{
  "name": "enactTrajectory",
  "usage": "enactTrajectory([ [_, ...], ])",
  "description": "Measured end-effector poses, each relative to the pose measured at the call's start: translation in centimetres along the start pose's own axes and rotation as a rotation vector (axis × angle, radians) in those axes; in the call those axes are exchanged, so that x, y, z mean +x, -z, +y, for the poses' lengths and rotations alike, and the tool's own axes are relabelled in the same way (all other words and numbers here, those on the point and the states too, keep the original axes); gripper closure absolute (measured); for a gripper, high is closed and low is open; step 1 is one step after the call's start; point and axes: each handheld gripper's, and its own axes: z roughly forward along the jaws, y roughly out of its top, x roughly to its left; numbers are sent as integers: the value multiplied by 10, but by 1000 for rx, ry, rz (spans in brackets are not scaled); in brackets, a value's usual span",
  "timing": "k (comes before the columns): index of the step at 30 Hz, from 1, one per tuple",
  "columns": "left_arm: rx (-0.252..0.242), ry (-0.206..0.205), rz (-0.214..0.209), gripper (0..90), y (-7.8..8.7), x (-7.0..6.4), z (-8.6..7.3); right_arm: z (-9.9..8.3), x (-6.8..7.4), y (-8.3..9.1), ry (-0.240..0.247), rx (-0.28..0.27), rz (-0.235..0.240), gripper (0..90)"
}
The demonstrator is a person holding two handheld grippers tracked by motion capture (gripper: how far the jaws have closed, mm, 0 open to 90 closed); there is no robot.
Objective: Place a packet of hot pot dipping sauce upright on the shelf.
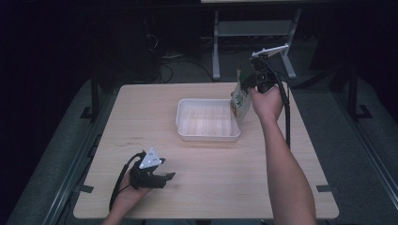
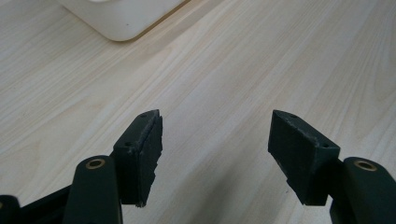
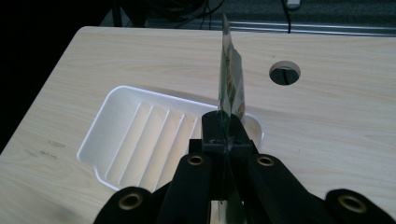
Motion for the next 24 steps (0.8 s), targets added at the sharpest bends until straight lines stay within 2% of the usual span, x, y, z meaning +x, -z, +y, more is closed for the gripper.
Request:
enactTrajectory([
  [13,-1,1,1,344,1,0,0,-1,-1,-10,3,19,-30,898],
  [24,-3,6,3,344,1,2,-1,-1,2,-24,4,32,-31,897],
])
